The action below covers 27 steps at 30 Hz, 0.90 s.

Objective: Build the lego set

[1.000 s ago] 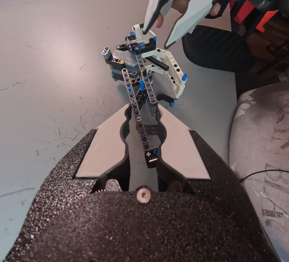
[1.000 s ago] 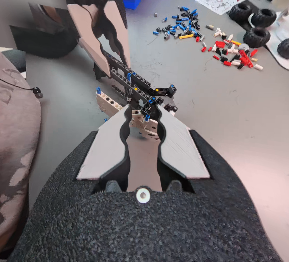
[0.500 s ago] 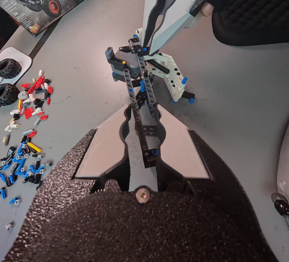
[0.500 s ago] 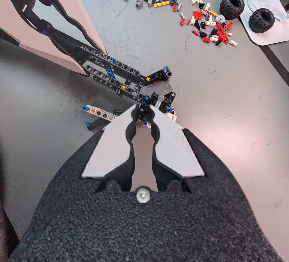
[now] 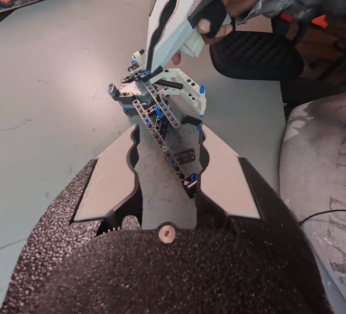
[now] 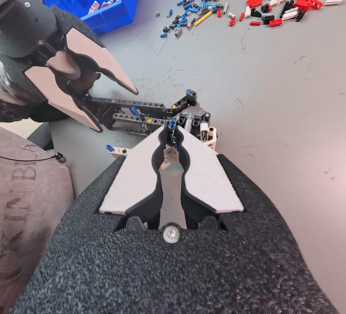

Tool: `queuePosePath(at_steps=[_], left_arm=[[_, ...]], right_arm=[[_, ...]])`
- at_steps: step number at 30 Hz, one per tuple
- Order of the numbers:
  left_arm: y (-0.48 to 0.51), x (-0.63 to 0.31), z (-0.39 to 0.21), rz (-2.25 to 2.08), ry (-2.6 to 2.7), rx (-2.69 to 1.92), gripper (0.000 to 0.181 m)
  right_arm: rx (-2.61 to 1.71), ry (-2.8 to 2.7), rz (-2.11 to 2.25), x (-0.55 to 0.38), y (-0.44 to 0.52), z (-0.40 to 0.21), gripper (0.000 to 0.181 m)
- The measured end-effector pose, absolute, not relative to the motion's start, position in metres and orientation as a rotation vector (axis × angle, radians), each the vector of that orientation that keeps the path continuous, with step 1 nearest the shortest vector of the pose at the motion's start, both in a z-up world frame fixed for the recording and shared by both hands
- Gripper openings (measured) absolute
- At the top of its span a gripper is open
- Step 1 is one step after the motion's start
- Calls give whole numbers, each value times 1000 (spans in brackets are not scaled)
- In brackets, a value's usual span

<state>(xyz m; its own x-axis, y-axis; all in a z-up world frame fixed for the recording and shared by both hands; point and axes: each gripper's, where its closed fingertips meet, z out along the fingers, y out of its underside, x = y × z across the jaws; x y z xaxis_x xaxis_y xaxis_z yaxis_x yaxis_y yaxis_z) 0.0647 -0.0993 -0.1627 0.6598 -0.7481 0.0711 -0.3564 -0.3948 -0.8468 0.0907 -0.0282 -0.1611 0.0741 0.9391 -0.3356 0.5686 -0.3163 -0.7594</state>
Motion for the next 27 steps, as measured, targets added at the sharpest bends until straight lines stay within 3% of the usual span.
queuePosePath(at_steps=[6, 8, 10, 14, 23, 27], left_arm=[[-113, 70, -174, -746, 876, -2062, 93], [-109, 67, -183, -739, 858, -2088, 86], [-108, 70, -177, -815, 814, -2066, 66], [-99, 55, -167, -855, 676, -2074, 51], [-90, 43, -160, -967, 477, -2081, 43], [-87, 37, -155, -1102, 365, -2049, 37]], right_arm=[[-2088, -1327, 1350, 90, -18, -159, 6], [-2146, -1239, 1466, 88, -16, -157, 6], [-2196, -1149, 1596, 87, -16, -156, 6], [-2233, -1047, 1730, 85, -14, -154, 6], [-2160, -1089, 1724, 80, -12, -148, 7], [-1827, -1367, 1628, 82, -23, -126, 35]])
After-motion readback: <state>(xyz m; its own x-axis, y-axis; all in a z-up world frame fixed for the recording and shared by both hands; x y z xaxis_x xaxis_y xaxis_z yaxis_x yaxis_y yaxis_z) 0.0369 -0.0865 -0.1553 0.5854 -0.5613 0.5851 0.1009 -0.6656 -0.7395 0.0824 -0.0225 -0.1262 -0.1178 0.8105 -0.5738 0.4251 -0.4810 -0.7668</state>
